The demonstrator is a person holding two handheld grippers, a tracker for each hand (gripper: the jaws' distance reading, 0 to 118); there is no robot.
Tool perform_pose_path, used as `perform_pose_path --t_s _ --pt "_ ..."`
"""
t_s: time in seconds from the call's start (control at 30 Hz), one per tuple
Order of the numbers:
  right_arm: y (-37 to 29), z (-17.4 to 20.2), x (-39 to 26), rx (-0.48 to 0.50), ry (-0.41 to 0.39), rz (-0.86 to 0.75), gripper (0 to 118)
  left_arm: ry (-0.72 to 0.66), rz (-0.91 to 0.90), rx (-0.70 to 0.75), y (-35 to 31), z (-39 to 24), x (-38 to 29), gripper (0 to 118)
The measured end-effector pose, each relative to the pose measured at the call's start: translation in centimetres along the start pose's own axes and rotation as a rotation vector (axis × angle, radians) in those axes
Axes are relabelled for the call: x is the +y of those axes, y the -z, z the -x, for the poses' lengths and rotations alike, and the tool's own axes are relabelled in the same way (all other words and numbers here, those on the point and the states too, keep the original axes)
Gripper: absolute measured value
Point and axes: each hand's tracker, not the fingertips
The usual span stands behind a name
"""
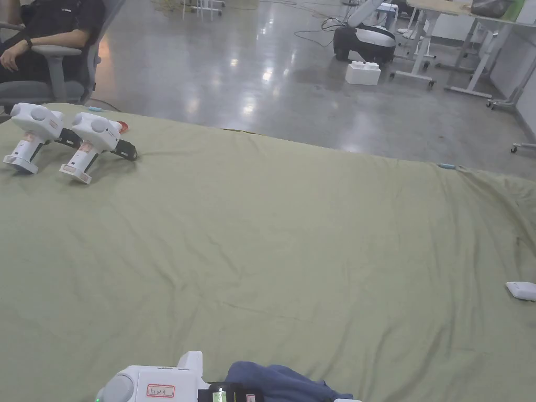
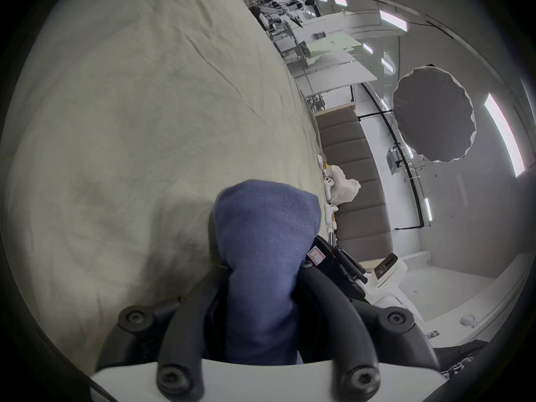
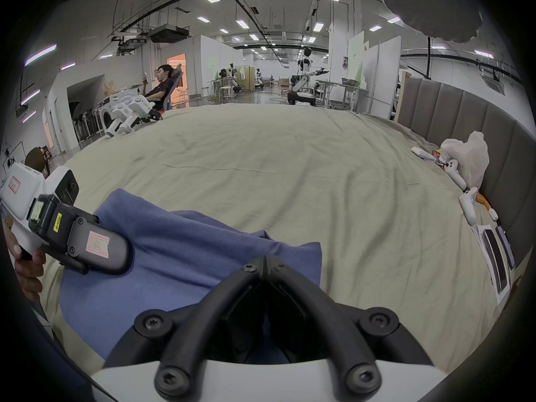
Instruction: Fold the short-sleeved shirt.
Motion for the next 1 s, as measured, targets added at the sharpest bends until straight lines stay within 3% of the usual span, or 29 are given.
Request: perform_pose_path --t_s 0.27,0.43,0.63,0.8,1.0 --pt "-1.6 -0.2 1.3 0.007 0.035 -0.040 0 0.007 0.034 -0.025 -2.4 -3.4 1.7 18" --pt "-3.4 -1.4 4.6 0.000 0.068 -0.136 0 -0.001 0.022 -0.015 -8.6 -4.3 4.4 18" --pt "-5.2 -3.2 9.1 -0.019 0.011 -0.270 0 0.044 -0.066 0.152 -20.2 -3.9 7.2 18" --pt "-6.6 -4.9 11.6 -0.014 0.044 -0.336 0 0.042 -0.159 0.308 -29.9 -3.2 9.1 18" --pt "-8.0 -6.5 13.0 -0.070 -0.003 -0.406 0 0.009 -0.223 0.497 -37.9 -1.0 10.7 18"
